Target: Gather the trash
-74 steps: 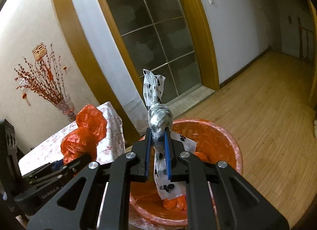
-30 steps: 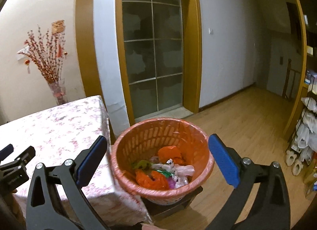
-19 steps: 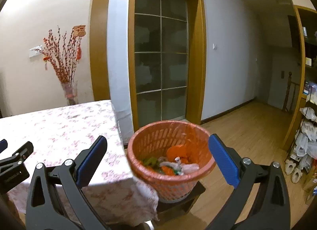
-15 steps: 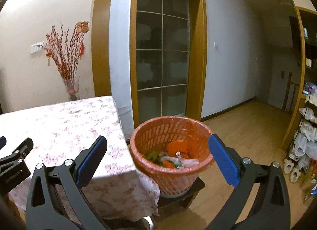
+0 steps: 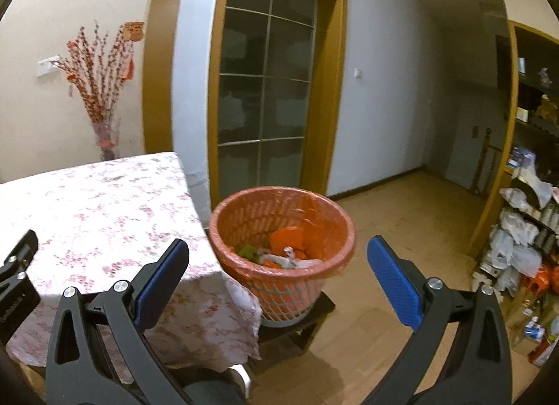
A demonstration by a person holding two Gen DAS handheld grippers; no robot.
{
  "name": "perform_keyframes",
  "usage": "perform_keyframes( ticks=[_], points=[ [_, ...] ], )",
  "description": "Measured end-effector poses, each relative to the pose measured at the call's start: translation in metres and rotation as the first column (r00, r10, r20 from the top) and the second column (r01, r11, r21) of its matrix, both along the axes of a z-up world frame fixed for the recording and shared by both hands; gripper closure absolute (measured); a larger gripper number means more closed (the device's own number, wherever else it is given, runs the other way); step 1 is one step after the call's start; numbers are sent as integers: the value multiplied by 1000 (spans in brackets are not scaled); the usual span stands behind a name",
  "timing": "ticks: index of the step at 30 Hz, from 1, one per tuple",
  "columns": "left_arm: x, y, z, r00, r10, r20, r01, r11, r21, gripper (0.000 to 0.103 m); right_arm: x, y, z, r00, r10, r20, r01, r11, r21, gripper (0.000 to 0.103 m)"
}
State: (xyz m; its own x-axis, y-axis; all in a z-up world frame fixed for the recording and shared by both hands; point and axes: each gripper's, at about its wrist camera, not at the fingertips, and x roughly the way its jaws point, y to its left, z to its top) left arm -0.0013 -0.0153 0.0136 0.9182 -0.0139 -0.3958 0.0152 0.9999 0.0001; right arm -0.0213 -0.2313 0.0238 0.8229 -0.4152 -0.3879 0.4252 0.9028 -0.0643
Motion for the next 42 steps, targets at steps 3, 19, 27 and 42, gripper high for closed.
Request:
perform_keyframes(
  ticks=[3, 19, 27, 42],
  points=[
    [-1, 0, -1, 1000, 7, -1, -7, 1000, 2, 4, -2, -1, -1, 1000, -30, -8, 30, 1000, -5, 3],
    [-2, -4, -9, 998, 47, -38, -47, 999, 15, 4, -5, -5, -12, 998, -48, -47, 48, 999, -6, 3],
    [-2, -3, -15, 997, 44, -64, -43, 999, 15, 4, -5, -5, -19, 996, -46, -76, 46, 999, -2, 3],
    [-2, -2, -19, 994, 49, -94, -49, 999, 3, 4, -7, -6, -25, 994, -40, -104, 42, 999, 14, 3]
  ],
)
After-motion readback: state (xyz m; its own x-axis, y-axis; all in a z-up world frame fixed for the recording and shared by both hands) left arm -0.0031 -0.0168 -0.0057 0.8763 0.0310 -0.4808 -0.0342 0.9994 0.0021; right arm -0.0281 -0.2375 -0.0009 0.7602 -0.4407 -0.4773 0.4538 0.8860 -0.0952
